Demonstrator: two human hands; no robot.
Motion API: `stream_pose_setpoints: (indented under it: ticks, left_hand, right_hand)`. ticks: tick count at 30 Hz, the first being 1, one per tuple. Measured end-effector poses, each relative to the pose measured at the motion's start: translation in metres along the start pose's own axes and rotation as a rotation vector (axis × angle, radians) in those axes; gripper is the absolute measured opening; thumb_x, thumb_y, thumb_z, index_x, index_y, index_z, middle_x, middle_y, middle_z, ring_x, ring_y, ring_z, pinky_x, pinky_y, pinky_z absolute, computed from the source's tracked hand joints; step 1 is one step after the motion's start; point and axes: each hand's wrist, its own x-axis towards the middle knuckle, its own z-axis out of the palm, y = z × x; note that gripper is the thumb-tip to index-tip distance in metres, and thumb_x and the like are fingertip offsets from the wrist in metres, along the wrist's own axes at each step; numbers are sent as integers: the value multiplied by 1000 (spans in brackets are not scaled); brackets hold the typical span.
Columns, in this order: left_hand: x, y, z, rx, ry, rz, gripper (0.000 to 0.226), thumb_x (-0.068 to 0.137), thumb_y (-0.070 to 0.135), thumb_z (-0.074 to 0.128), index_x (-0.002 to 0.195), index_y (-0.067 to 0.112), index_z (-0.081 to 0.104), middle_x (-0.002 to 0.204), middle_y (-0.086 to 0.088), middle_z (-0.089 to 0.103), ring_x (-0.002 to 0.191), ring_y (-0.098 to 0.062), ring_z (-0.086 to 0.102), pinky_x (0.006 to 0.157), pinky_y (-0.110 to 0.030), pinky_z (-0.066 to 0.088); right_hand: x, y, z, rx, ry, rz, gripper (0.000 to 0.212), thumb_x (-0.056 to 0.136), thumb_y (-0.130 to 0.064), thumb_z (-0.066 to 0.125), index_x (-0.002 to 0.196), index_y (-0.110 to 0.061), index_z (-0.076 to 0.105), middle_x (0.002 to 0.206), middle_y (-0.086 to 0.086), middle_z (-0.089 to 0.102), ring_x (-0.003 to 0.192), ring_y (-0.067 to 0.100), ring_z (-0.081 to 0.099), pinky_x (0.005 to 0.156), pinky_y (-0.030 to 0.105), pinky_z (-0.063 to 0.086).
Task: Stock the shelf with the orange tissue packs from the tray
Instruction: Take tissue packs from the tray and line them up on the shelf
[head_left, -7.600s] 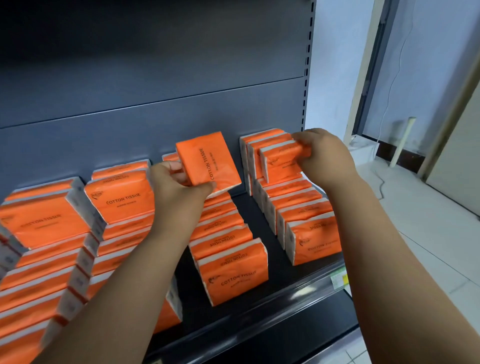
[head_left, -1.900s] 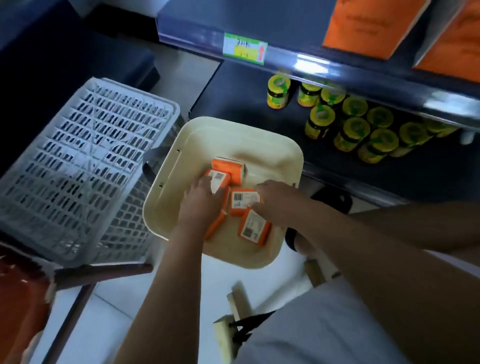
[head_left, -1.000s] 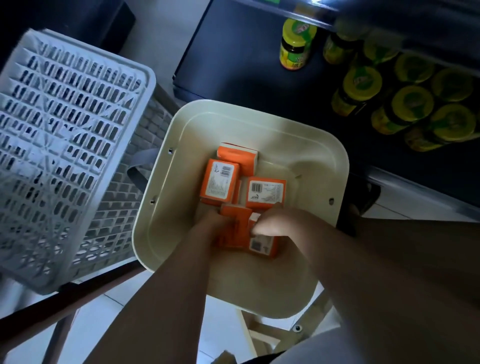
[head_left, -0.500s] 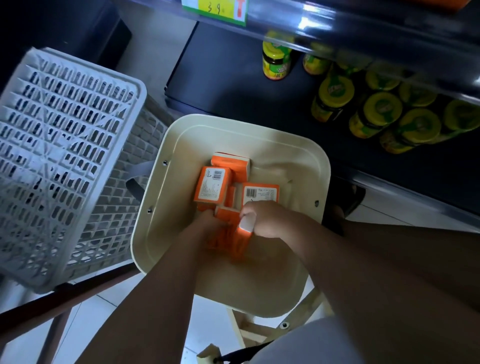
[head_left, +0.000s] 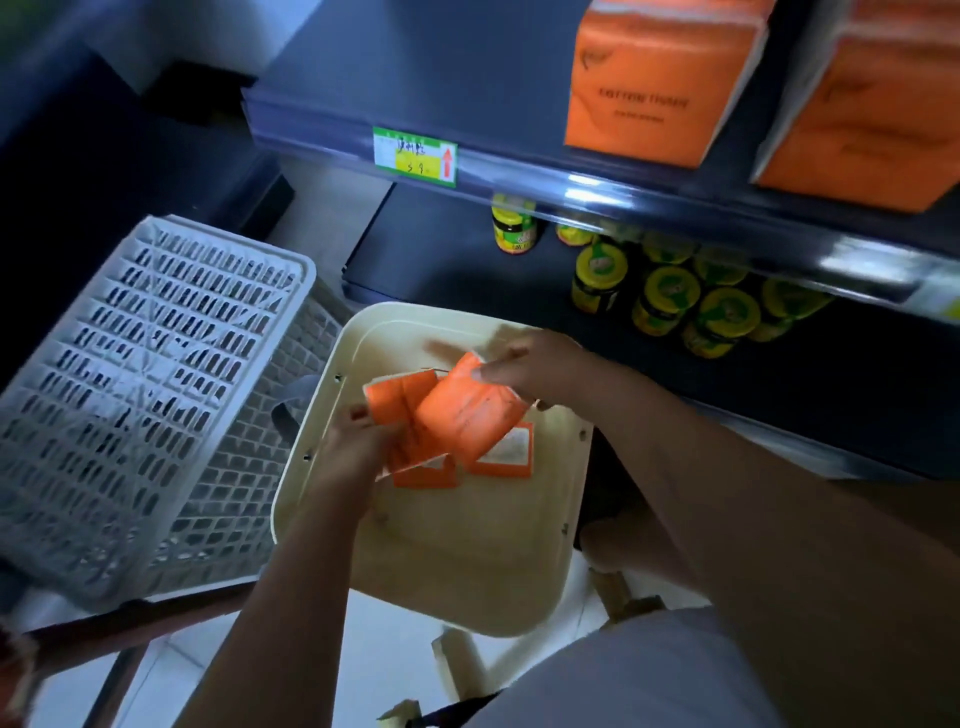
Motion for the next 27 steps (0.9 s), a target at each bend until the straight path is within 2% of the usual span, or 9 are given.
stream_pose_setpoints:
  ticks: [3, 6, 8, 10, 14, 17, 19, 22, 27]
  left_hand:
    - [-12, 16, -14, -30, -28, 111, 16, 74, 17, 68, 89, 20, 73, 81, -7, 75, 74, -21, 69, 63, -30, 55]
    - [-22, 32, -27, -124, 1, 172, 18, 91, 8, 59, 94, 20, 72, 79, -3, 68, 82, -23, 63, 69, -34, 50]
    - [-32, 45, -31, -212, -28, 176, 19, 96, 11, 58, 107, 22, 70, 84, -3, 70, 83, -21, 66, 72, -37, 55]
    - [-42, 58, -32, -252, -100, 230, 25, 100, 8, 56, 118, 22, 67, 89, -1, 73, 83, -15, 72, 77, -43, 61]
    - [-65, 88, -27, -236, -217, 377, 33, 88, -8, 61, 106, 18, 71, 92, -5, 75, 85, -22, 74, 80, -45, 61]
    - [-75, 105, -20, -157, -229, 483, 41, 68, 5, 73, 109, 11, 71, 101, -16, 75, 98, -37, 74, 89, -55, 59]
    - [-79, 116, -12, -103, -226, 562, 46, 69, 12, 76, 114, 14, 72, 108, -19, 75, 109, -47, 69, 95, -62, 55]
    - [-85, 138, 5, -84, -289, 598, 50, 74, 2, 73, 122, 16, 72, 112, -16, 76, 111, -42, 71, 96, -57, 58]
    - [-91, 178, 37, -288, -290, 558, 46, 87, -7, 70, 131, 5, 62, 118, -21, 74, 98, -32, 76, 77, -38, 62]
  right_hand:
    - [-20, -25, -5, 204, 28, 22, 31, 92, -46, 74, 99, -15, 69, 80, 8, 67, 66, 23, 69, 61, 29, 50]
    - [-43, -46, -12, 449, -30, 60, 44, 96, -52, 67, 121, -16, 62, 106, 14, 75, 81, 36, 78, 64, 33, 60]
    - [-57, -54, -17, 596, -52, 33, 40, 95, -49, 70, 120, -19, 61, 107, 10, 77, 85, 36, 79, 76, 39, 64]
    - [-68, -57, -19, 682, -49, -34, 32, 93, -35, 78, 113, -15, 63, 107, 12, 78, 93, 34, 78, 85, 41, 63]
    - [-83, -63, -26, 738, 21, -139, 40, 83, -8, 84, 118, -10, 64, 107, 10, 78, 96, 26, 76, 76, 32, 58]
    - [-99, -69, -34, 709, 201, -200, 33, 81, -12, 85, 109, -16, 69, 99, 4, 75, 86, 18, 70, 72, 31, 53]
    - [-111, -70, -40, 711, 341, -237, 30, 81, -15, 85, 107, -22, 70, 100, -2, 76, 87, 11, 70, 71, 29, 52]
    - [-129, -70, -51, 839, 431, -304, 28, 84, -11, 82, 104, -28, 70, 92, -12, 77, 83, 2, 71, 74, 28, 53]
    - [-150, -74, -78, 1044, 563, -412, 38, 85, -11, 82, 114, -32, 69, 106, -8, 78, 104, 14, 73, 92, 39, 57]
